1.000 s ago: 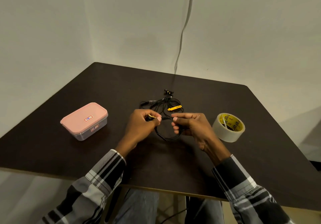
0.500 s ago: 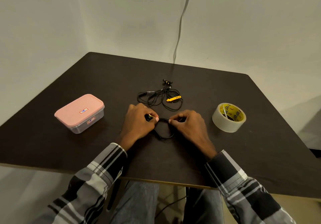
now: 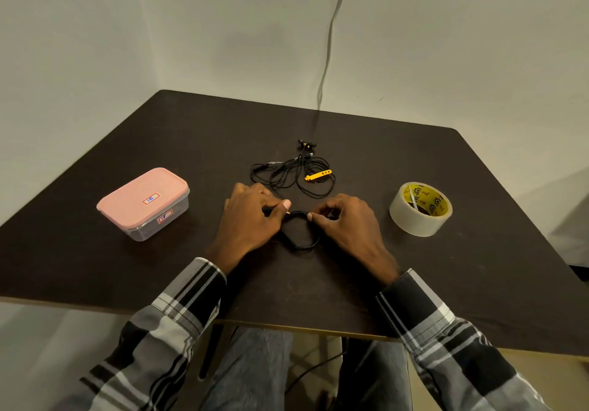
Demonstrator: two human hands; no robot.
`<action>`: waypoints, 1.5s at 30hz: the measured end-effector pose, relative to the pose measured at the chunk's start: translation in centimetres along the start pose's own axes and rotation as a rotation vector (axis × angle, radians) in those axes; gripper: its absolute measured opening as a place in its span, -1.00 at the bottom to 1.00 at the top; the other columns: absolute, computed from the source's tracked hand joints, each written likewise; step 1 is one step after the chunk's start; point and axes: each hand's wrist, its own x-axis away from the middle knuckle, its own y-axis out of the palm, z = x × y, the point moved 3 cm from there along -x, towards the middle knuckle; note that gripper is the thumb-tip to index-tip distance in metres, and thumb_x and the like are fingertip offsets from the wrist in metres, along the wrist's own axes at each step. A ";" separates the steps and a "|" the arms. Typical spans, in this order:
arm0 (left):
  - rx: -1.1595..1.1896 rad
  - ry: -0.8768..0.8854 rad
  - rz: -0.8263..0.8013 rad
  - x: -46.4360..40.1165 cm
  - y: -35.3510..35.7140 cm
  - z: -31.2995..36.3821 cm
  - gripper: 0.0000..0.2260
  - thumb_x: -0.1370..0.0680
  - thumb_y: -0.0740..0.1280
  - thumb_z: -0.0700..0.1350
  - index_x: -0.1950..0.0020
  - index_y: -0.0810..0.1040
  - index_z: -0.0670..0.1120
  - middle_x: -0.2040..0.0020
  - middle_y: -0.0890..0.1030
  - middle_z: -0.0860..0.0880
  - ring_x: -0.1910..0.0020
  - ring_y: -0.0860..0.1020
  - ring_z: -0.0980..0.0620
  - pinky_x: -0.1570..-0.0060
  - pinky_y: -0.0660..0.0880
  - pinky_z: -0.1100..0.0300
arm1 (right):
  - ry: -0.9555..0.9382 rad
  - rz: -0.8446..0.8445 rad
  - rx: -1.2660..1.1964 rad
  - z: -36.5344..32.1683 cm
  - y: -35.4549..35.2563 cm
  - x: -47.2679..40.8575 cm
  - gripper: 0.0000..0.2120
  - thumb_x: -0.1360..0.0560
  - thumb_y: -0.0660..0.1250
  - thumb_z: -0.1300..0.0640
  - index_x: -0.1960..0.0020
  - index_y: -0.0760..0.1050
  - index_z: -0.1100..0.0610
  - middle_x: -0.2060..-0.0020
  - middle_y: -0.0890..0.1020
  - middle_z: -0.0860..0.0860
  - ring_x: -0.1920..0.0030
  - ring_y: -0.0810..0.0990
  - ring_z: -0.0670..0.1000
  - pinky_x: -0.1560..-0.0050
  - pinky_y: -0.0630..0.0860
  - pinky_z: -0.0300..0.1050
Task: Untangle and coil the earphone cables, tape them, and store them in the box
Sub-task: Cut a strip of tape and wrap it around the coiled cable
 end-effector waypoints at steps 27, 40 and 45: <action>0.338 0.017 0.082 -2.2 -2.3 2.3 -0.88 -0.55 0.39 -0.05 0.02 0.71 -0.05 0.11 0.69 0.02 0.10 0.63 0.08 0.14 0.48 0.23 | 0.171 0.411 -0.018 4.0 -11.6 -0.9 -0.88 -0.52 0.42 0.03 0.04 0.70 0.04 0.16 0.70 -0.05 0.16 0.65 -0.06 0.10 0.58 -0.12; 0.386 0.049 0.050 -2.8 -2.2 3.9 -0.93 -0.54 0.41 -0.05 0.09 0.70 0.02 0.13 0.69 0.08 0.11 0.62 0.14 0.10 0.54 0.14 | 0.468 -0.049 0.354 9.3 -11.2 -2.8 -0.65 -0.47 0.46 -0.03 -0.19 0.61 0.12 -0.06 0.65 0.10 0.00 0.60 0.12 -0.06 0.60 0.13; 0.398 0.042 0.044 -2.6 -2.5 3.8 -0.93 -0.53 0.42 -0.06 0.08 0.70 0.00 0.13 0.69 0.08 0.11 0.63 0.12 0.10 0.54 0.17 | 0.461 0.049 0.295 8.8 -12.1 -2.4 -0.75 -0.49 0.45 -0.02 -0.15 0.67 0.00 -0.07 0.67 0.07 -0.01 0.60 0.11 0.07 0.46 -0.01</action>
